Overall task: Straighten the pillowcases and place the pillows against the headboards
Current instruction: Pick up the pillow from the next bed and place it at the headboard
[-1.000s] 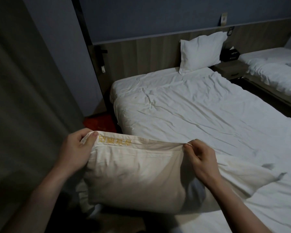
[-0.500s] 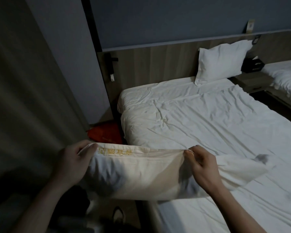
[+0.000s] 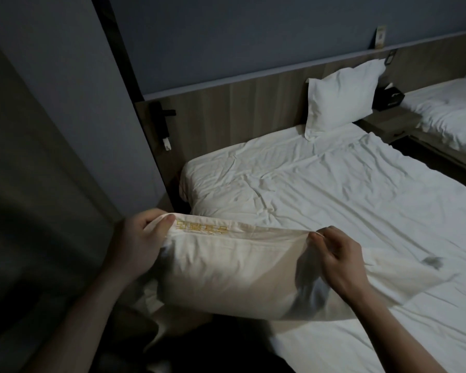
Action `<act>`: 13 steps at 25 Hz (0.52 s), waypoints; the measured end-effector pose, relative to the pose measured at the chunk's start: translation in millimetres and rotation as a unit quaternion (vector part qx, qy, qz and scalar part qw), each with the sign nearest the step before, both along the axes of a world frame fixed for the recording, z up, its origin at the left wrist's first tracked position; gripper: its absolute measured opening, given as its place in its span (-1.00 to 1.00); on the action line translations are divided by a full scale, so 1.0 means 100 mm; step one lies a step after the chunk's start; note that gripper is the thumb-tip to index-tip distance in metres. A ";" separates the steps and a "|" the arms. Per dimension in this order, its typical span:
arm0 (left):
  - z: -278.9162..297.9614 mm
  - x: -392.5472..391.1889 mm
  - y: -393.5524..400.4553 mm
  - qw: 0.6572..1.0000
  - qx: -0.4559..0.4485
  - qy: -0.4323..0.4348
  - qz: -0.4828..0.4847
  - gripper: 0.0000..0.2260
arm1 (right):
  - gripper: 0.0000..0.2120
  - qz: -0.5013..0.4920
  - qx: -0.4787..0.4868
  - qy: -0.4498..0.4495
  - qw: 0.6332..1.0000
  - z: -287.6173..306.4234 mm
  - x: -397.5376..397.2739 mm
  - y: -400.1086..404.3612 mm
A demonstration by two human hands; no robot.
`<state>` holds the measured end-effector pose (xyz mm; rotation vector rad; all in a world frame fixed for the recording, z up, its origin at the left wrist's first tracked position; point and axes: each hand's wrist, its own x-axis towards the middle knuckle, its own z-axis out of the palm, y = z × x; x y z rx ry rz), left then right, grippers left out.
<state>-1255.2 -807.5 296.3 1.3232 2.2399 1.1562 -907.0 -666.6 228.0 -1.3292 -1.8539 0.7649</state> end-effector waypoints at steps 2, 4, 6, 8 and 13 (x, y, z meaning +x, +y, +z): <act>-0.01 -0.20 0.28 1.000 0.005 -0.001 -0.011 -0.80 | -0.72 -0.007 -0.007 0.007 1.000 -0.01 -0.17 0.22; -0.07 -0.42 0.58 1.000 0.007 0.011 -0.024 -0.76 | -0.72 -0.007 0.003 0.011 1.000 -0.03 -0.36 0.49; -0.13 -0.62 0.84 1.000 -0.001 0.001 -0.018 -0.76 | -0.72 -0.001 -0.003 0.014 1.000 -0.06 -0.53 0.76; -0.18 -0.79 1.08 1.000 -0.006 -0.003 -0.016 -0.76 | -0.72 0.006 -0.002 0.016 1.000 -0.09 -0.71 1.05; -0.22 -1.18 1.51 0.999 -0.034 -0.026 0.001 -0.78 | -0.72 0.024 -0.024 0.011 0.999 -0.17 -1.17 1.69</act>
